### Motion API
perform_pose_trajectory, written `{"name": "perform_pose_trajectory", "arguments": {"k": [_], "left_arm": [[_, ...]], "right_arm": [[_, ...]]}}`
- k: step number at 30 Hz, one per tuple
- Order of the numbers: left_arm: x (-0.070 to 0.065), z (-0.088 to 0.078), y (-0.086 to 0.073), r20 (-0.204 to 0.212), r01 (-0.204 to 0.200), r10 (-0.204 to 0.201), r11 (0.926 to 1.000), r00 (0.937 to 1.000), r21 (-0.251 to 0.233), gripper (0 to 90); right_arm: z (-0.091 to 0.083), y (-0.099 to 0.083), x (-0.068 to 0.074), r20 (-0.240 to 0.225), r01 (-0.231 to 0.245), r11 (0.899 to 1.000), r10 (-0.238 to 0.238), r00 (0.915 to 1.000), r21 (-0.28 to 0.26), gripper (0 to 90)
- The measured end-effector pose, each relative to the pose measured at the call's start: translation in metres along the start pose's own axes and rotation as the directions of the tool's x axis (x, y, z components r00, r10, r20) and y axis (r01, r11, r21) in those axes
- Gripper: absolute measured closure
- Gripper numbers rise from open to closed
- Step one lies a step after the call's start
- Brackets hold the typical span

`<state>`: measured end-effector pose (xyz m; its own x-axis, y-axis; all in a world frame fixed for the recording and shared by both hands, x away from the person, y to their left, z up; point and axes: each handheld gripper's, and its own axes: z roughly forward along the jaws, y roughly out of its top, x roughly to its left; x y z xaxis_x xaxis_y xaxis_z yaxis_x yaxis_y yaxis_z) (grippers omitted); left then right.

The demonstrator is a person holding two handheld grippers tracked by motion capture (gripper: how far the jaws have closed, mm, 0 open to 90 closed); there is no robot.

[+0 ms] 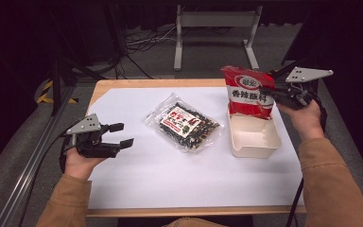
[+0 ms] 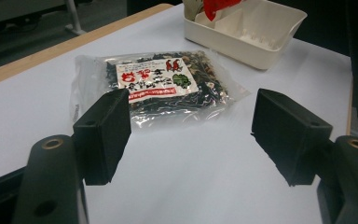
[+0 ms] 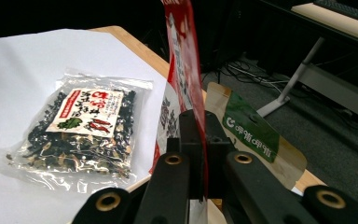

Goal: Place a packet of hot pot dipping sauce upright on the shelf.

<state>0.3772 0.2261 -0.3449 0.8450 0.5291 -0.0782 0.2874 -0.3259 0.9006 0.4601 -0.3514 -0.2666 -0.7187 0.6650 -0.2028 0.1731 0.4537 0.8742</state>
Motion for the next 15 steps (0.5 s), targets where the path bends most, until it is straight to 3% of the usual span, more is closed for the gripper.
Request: {"name": "perform_pose_trajectory", "arguments": {"k": [15], "left_arm": [[0.0,-0.004,-0.005,-0.007,0.021,-0.021,0.9998,0.9997,0.0,28.7]], "right_arm": [[0.027,-0.013,-0.014,0.005,-0.011,0.998,0.01,0.9999,0.055,89.3]]}}
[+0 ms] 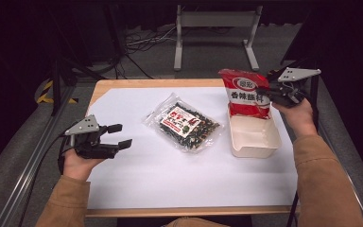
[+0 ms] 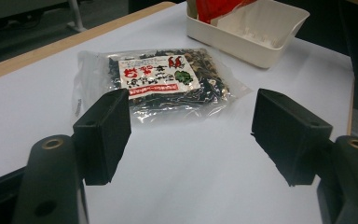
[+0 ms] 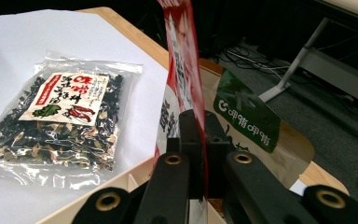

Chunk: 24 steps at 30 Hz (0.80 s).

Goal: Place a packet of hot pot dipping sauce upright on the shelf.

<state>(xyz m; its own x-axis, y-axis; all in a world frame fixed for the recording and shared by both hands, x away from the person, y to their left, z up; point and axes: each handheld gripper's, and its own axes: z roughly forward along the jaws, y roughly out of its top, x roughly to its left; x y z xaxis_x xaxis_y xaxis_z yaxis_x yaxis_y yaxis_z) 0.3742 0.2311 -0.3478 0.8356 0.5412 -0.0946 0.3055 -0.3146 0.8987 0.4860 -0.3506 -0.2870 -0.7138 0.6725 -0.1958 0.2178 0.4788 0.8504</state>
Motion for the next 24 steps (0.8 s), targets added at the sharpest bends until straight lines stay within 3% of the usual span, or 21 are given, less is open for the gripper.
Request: {"name": "perform_pose_trajectory", "arguments": {"k": [10,18,24], "left_arm": [[0.0,-0.002,-0.003,-0.006,0.007,-0.007,1.0,1.0,0.002,28.7],[0.0,-0.001,-0.003,-0.003,0.007,-0.007,1.0,1.0,0.007,28.7],[-0.001,0.0,-0.003,0.001,0.007,-0.007,0.9999,1.0,0.009,28.6]], "right_arm": [[0.014,-0.003,-0.002,-0.004,0.003,1.0,-0.003,1.0,0.012,89.3],[0.017,-0.014,-0.001,-0.017,0.007,1.0,-0.007,0.9998,-0.019,89.0],[0.02,-0.022,-0.001,-0.028,-0.017,1.0,0.017,0.9995,-0.018,88.6]]}}
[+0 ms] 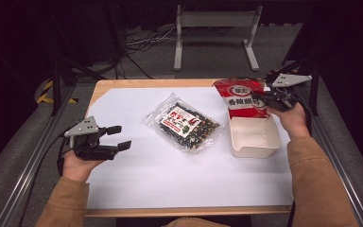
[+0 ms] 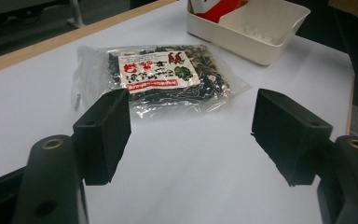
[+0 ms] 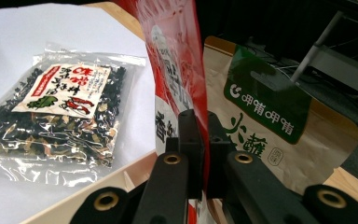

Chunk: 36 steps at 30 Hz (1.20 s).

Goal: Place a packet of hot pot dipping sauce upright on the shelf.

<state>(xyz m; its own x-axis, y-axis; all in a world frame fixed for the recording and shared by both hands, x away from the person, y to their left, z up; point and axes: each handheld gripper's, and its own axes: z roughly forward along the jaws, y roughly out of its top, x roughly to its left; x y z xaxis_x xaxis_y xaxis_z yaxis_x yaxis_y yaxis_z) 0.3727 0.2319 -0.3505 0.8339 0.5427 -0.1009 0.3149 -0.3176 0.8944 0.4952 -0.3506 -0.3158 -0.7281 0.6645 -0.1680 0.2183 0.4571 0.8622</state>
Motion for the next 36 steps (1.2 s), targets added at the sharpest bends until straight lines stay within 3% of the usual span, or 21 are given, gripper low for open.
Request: {"name": "perform_pose_trajectory", "arguments": {"k": [10,14,21,24,27,28,30,31,33,34,36], "left_arm": [[0.001,0.001,0.0,0.005,0.001,-0.001,1.0,1.0,0.002,28.6],[0.0,0.003,0.001,0.006,-0.001,0.001,1.0,1.0,0.004,28.6],[0.001,0.007,0.001,-0.002,-0.001,0.001,0.9999,1.0,0.011,27.8],[0.002,0.005,0.002,-0.004,-0.007,0.007,0.9996,1.0,-0.026,26.6],[0.003,0.002,0.002,0.013,0.016,-0.015,0.9958,0.9998,-0.09,26.7],[0.004,0.002,0.002,0.004,0.01,-0.009,0.9953,0.9999,-0.097,26.3],[0.005,0.002,0.003,0.0,0.041,-0.041,0.9951,0.9991,-0.09,26.0],[0.006,0.003,0.003,-0.01,0.039,-0.04,0.9958,0.9992,-0.083,25.4],[0.007,0.004,0.002,-0.051,0.039,-0.042,0.9974,0.9978,-0.06,25.1],[0.007,0.004,0.002,-0.051,0.039,-0.042,0.9974,0.9978,-0.06,25.5],[0.011,0.005,0.0,-0.082,0.061,-0.064,0.9975,0.9946,-0.035,26.4]], "right_arm": [[-0.005,-0.017,-0.005,0.043,-0.07,0.998,0.07,0.9966,-0.005,88.4],[-0.007,-0.03,-0.009,0.061,-0.135,0.991,0.133,0.9892,0.021,88.3],[-0.009,-0.039,-0.009,0.081,-0.145,0.988,0.141,0.9868,0.049,88.4],[-0.009,-0.038,-0.009,0.083,-0.147,0.988,0.143,0.9863,0.051,88.2],[-0.009,-0.038,-0.008,0.086,-0.152,0.987,0.147,0.9854,0.05,86.4],[-0.01,-0.038,-0.007,0.084,-0.157,0.986,0.153,0.9847,0.049,85.0],[-0.01,-0.038,-0.006,0.084,-0.161,0.986,0.157,0.9841,0.044,83.0],[-0.011,-0.038,-0.006,0.084,-0.163,0.986,0.159,0.9837,0.043,80.7],[-0.012,-0.038,-0.005,0.091,-0.18,0.983,0.176,0.9801,0.039,75.5],[-0.013,-0.038,-0.005,0.091,-0.195,0.98,0.192,0.9772,0.034,73.8],[-0.017,-0.038,-0.005,0.097,-0.195,0.981,0.192,0.9767,0.022,66.3]]}}
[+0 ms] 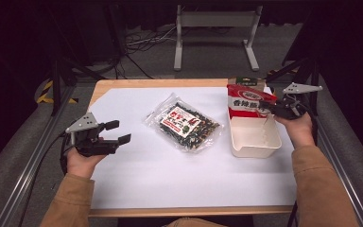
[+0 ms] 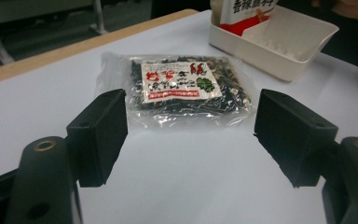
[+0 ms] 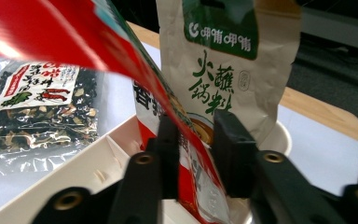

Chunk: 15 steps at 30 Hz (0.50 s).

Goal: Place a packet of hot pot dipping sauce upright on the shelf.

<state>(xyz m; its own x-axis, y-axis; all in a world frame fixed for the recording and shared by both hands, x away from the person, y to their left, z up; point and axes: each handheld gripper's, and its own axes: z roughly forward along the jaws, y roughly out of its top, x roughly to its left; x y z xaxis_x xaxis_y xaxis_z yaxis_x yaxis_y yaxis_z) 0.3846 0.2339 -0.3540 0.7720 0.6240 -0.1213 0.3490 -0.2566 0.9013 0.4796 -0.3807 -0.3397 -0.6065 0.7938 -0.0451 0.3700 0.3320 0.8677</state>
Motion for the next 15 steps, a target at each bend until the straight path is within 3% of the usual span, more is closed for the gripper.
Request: {"name": "perform_pose_trajectory", "arguments": {"k": [7,15], "left_arm": [[0.002,0.002,-0.001,-0.026,-0.008,0.008,1.0,0.9996,-0.001,25.1],[0.001,0.009,0.003,-0.039,-0.024,0.025,0.9994,0.9989,0.024,25.0]], "right_arm": [[-0.014,0.0,0.003,0.021,-0.019,0.999,0.02,0.9996,-0.028,48.1],[-0.036,-0.002,0.012,0.055,-0.013,0.999,0.016,0.9984,-0.041,43.2]]}}
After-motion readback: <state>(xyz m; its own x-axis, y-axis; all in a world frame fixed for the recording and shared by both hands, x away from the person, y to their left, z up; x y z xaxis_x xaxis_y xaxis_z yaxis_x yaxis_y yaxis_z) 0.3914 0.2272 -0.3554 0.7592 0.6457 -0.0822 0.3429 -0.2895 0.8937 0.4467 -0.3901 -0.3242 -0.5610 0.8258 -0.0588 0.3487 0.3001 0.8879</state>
